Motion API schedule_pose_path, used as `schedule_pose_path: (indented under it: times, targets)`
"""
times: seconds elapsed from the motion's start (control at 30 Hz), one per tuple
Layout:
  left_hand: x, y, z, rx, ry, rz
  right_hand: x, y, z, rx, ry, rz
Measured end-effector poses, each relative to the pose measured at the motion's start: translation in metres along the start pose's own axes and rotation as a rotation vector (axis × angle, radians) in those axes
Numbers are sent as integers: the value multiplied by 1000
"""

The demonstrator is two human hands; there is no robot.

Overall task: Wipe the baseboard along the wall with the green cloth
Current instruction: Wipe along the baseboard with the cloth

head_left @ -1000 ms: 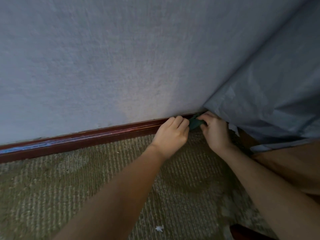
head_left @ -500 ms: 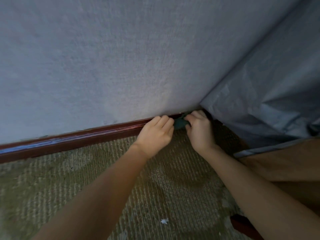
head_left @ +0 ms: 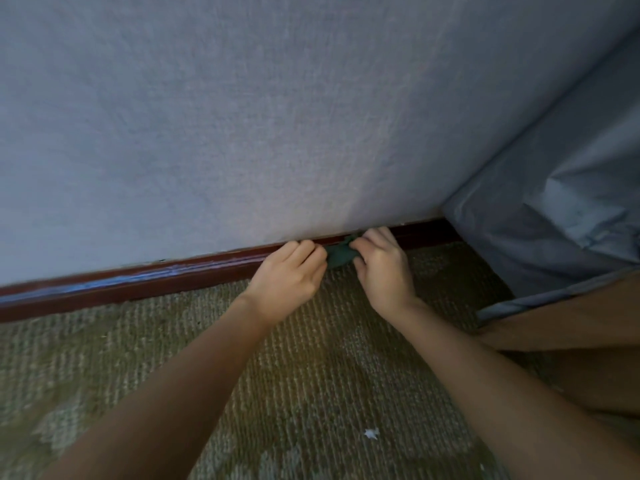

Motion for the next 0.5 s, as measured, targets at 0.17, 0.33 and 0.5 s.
schedule_pose_path:
  times: [0.17, 0.33, 0.5]
  targets:
    - [10, -3, 0, -39, -35, 82, -1, -11, 3, 22, -28, 29]
    - [17, -4, -1, -38, -42, 82, -7, -19, -1, -11, -102, -82]
    - [2, 3, 2, -24, -13, 53, -9, 3, -3, -11, -142, -129]
Point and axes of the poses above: each hand's wrist, its own x-axis towards the middle knuckle, its own z-axis out of the back of the hand, y = z × x, the point moved 6 cm from there along x, towards the middle knuckle, and after that the axes turned 12 degrees about -x, right-handed, at the moved point
